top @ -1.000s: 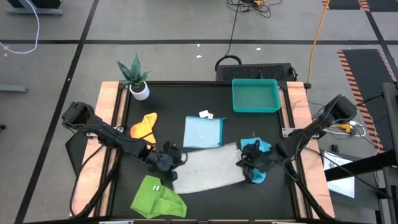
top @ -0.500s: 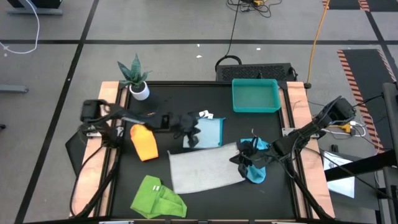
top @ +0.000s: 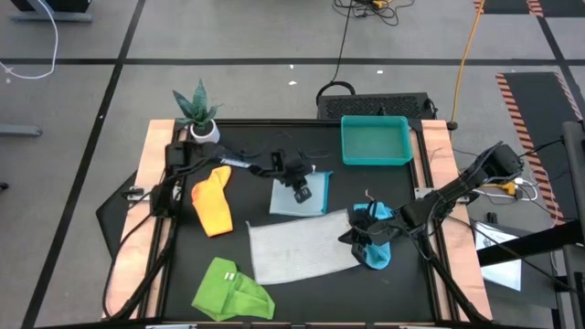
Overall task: Fold microfiber towels
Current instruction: Fold the gray microfiber towel on the towel
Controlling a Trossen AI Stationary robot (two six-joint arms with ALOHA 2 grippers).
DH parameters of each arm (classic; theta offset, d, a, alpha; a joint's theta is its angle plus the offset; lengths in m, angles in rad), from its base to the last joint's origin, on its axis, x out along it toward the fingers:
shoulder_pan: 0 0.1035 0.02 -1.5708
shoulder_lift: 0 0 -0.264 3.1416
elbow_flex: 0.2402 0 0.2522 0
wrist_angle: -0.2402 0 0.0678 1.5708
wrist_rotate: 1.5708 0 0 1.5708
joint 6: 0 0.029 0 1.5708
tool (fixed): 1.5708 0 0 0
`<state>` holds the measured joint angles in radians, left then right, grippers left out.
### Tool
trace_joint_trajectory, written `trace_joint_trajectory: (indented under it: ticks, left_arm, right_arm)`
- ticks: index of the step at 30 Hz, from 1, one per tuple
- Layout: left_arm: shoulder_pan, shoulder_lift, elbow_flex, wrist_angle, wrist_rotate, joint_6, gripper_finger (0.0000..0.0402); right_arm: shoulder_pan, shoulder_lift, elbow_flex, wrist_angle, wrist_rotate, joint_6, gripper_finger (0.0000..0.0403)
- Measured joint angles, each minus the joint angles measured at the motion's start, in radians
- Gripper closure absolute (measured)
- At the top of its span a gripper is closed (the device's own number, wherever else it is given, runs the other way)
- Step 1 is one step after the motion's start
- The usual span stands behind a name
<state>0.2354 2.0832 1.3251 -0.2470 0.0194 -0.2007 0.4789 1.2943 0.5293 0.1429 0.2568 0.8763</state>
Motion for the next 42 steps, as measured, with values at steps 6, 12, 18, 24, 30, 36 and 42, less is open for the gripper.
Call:
trace_joint_trajectory:
  ticks: [6, 12, 18, 24, 30, 36, 42]
  left_arm:
    - [0.055, 0.001, -0.001, -0.007, -0.066, 0.018, 0.0401]
    - [0.101, 0.002, -0.002, -0.015, -0.073, 0.11, 0.0401]
    - [0.091, -0.005, -0.003, -0.029, -0.075, 0.11, 0.0401]
    - [0.06, -0.149, -0.011, -0.139, 0.002, 0.101, 0.0401]
    - [-0.038, -0.317, -0.009, -0.319, 0.015, 0.106, 0.0401]
    - [-0.243, -0.358, -0.095, -0.321, 0.102, -0.026, 0.0401]
    - [-0.436, -0.355, -0.244, -0.2, 0.086, -0.143, 0.0401]
  right_arm:
    - [0.0, 0.0, 0.0, -0.005, -0.025, -0.007, 0.0403]
    - [0.0, 0.0, 0.0, -0.005, -0.027, -0.019, 0.0403]
    - [-0.001, 0.0, 0.0, -0.005, -0.028, -0.033, 0.0403]
    - [0.0, 0.0, 0.0, 0.003, -0.051, -0.008, 0.0403]
    - [0.008, 0.0, 0.0, -0.002, 0.002, 0.049, 0.0403]
    - [0.012, 0.082, 0.001, 0.027, 0.002, 0.124, 0.0403]
    - [0.091, 0.212, 0.001, 0.199, 0.008, 0.203, 0.0403]
